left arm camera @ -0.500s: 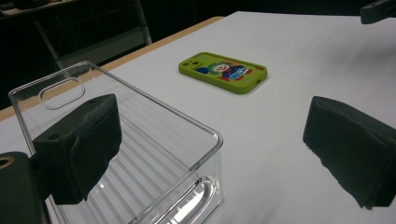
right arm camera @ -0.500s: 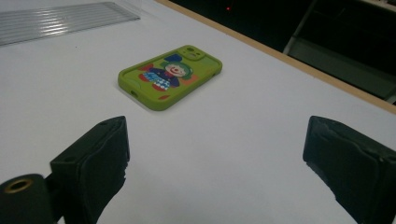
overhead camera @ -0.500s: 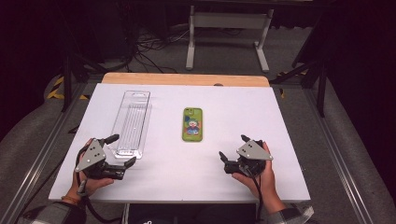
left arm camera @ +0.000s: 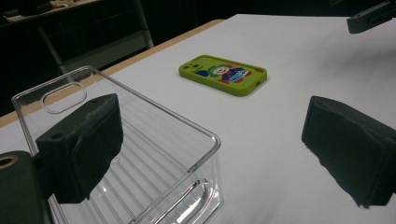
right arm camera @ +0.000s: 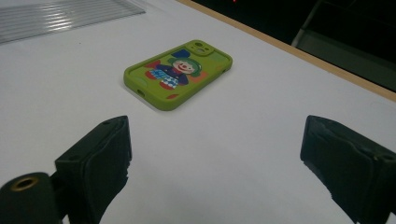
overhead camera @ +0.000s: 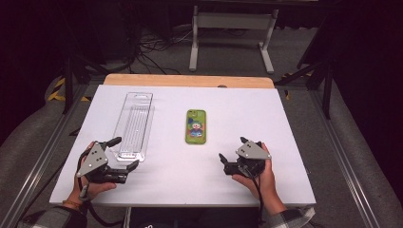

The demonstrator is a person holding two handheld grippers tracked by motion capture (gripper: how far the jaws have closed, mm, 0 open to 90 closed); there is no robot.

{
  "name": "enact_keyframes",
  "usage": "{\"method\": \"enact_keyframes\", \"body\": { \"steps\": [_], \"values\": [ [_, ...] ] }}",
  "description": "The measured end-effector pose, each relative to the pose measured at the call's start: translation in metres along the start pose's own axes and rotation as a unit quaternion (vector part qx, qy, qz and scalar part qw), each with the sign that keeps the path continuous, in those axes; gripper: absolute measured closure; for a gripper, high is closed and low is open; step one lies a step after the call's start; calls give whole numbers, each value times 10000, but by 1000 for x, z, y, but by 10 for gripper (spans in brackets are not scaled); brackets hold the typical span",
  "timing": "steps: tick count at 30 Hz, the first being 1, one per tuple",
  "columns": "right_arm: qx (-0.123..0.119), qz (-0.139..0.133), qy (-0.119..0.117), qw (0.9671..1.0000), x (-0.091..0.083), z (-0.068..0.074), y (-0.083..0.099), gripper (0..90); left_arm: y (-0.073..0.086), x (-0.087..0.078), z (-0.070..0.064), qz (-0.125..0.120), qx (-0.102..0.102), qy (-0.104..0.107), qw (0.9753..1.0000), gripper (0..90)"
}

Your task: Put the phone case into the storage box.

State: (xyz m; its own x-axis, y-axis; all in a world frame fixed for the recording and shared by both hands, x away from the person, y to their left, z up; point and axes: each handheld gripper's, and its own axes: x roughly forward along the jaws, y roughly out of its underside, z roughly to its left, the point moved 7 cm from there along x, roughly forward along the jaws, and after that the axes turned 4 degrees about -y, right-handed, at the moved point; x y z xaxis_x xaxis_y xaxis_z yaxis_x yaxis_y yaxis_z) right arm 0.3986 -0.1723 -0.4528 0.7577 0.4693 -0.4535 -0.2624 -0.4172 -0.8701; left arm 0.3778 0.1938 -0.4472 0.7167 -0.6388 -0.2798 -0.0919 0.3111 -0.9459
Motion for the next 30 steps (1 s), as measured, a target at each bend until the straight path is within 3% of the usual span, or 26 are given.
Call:
{"method": "enact_keyframes", "body": {
  "steps": [5,7,22,25,30],
  "values": [
    [3,-3,-16,10000,-1,0,1,97,0,1,-3,54,78,44,9999,62],
    [17,-125,-24,9999,-2,-2,-2,100,0,1,-3,41,66,46,10000,62],
    [31,-134,-19,9999,-2,-2,-4,129,3,2,-8,129,100,96,9998,62],
    [57,-224,-34,9997,-3,-4,-8,210,3,2,-8,122,105,94,9998,63],
    [46,-290,-92,9995,-4,-5,-12,252,4,2,-9,158,91,122,9998,63]
  ]
}}
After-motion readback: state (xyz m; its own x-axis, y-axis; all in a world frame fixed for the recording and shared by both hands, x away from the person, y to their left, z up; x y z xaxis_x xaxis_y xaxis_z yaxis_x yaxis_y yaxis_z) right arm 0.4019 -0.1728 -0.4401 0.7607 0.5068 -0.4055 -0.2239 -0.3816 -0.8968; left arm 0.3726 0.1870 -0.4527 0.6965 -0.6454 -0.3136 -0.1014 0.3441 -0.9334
